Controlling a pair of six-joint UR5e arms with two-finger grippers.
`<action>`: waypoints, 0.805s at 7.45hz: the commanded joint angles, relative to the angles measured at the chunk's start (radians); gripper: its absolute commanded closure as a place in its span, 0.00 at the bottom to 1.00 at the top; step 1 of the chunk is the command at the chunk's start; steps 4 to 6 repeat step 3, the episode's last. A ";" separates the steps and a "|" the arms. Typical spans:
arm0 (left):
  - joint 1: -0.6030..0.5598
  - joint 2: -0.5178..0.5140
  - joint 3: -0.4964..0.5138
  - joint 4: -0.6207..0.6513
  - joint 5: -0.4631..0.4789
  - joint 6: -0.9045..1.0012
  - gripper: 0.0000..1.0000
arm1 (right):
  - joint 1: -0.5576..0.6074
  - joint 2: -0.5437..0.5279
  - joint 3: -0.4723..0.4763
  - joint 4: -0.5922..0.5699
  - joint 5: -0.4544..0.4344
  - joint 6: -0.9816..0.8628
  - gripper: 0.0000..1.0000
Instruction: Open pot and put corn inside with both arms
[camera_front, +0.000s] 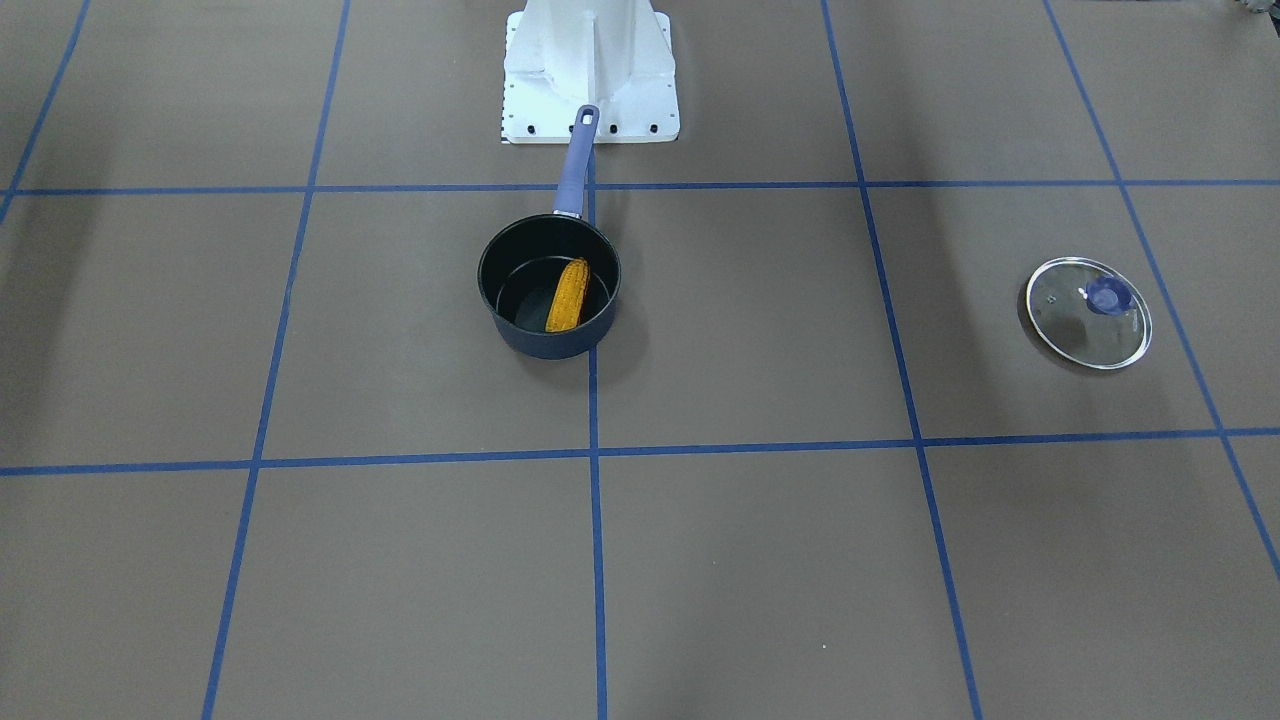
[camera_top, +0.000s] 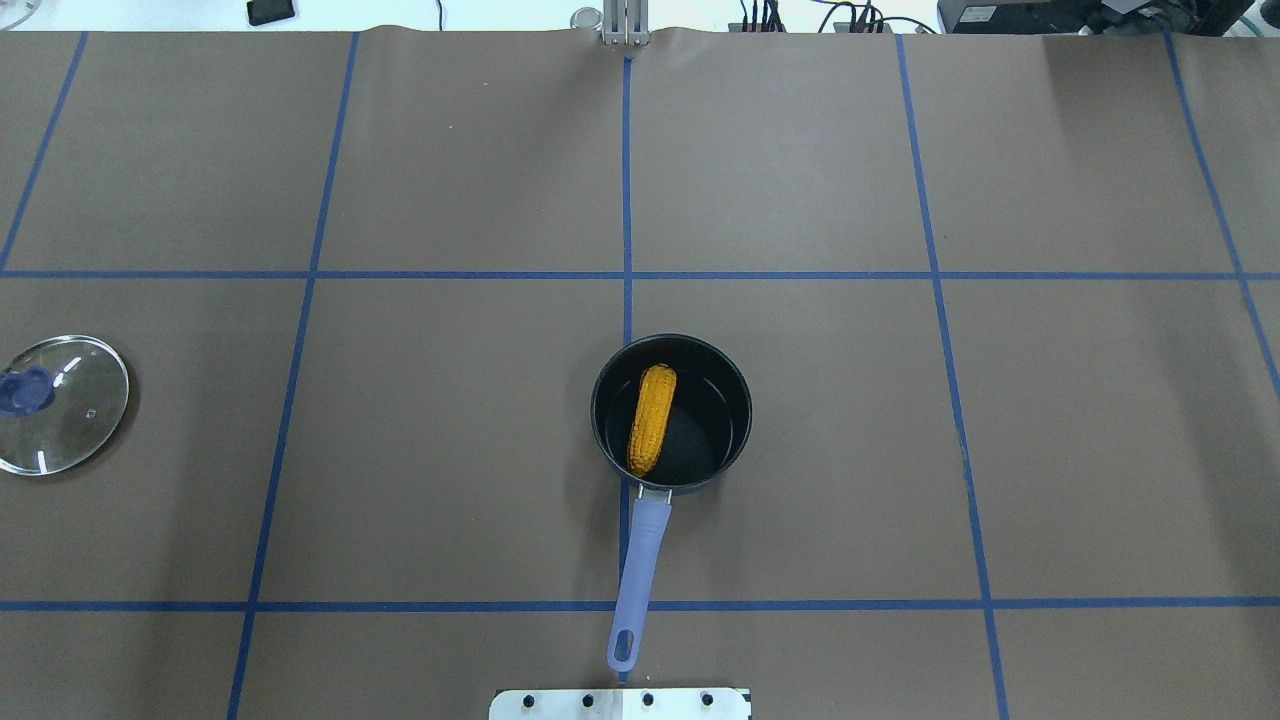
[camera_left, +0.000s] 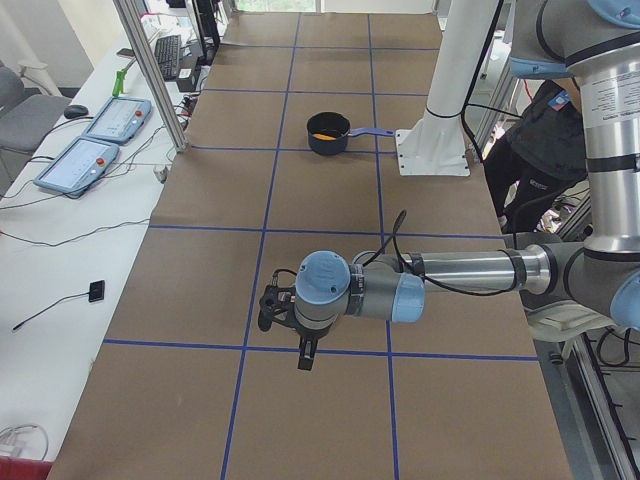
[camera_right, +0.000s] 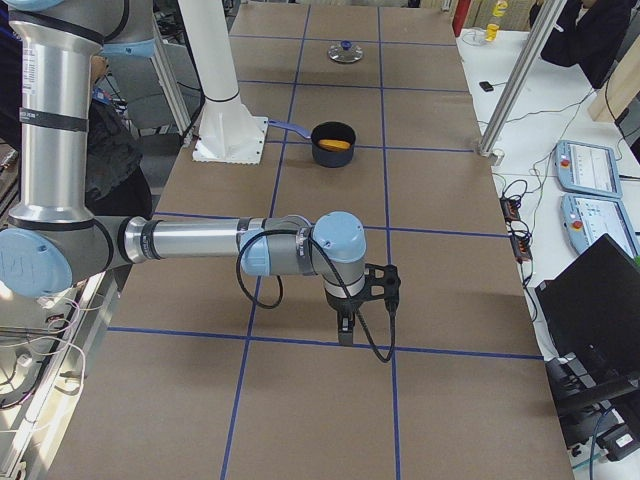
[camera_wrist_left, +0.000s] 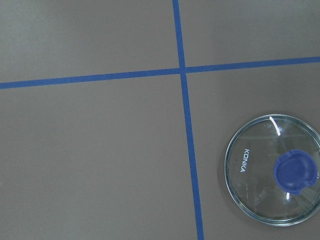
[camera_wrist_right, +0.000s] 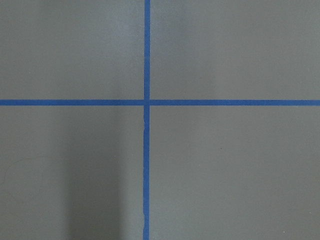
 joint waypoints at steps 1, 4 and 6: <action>0.000 0.004 0.000 0.000 0.000 0.000 0.02 | 0.000 0.000 0.000 0.000 0.002 0.000 0.00; 0.000 0.008 -0.001 0.000 0.000 0.000 0.02 | 0.000 0.000 0.000 0.000 0.004 0.000 0.00; 0.000 0.008 -0.001 0.000 0.000 0.000 0.02 | 0.000 0.000 0.000 0.000 0.004 0.000 0.00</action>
